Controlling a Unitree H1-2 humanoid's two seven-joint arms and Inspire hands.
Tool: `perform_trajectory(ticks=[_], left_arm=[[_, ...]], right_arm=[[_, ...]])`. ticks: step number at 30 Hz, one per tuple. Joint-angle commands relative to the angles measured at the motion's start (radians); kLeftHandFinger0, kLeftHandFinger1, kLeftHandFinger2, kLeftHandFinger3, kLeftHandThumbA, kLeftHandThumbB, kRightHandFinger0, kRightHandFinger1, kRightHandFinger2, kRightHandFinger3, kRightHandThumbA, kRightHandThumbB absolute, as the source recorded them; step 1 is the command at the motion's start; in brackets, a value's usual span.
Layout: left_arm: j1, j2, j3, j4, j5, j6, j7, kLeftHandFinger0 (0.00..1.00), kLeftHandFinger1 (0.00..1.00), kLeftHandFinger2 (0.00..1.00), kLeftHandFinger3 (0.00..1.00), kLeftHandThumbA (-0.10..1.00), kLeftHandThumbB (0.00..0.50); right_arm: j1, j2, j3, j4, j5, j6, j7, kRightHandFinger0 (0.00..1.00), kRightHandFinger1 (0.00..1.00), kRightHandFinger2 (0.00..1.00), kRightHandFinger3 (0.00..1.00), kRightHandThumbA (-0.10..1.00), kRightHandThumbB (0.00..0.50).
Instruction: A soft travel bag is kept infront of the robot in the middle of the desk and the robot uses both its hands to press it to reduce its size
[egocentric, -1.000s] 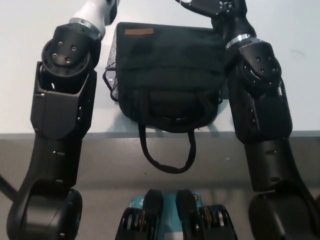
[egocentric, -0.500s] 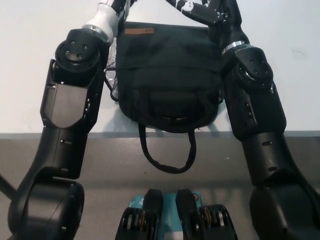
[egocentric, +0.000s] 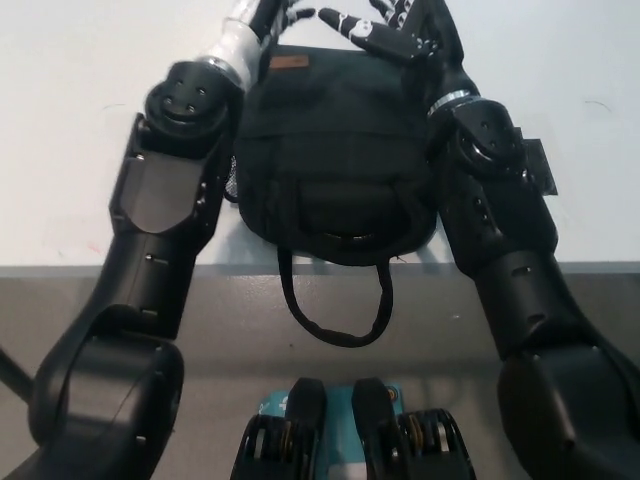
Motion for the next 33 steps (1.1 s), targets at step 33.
perform_trajectory(ticks=[33], left_arm=[[0.254,-0.119,-0.040,0.331,0.011,-0.381,0.143,1.00,1.00,1.00,1.00,1.00,0.309]], right_arm=[[0.121,0.065,-0.041,0.474,0.044,-0.215,0.029,1.00,1.00,1.00,1.00,1.00,0.191]])
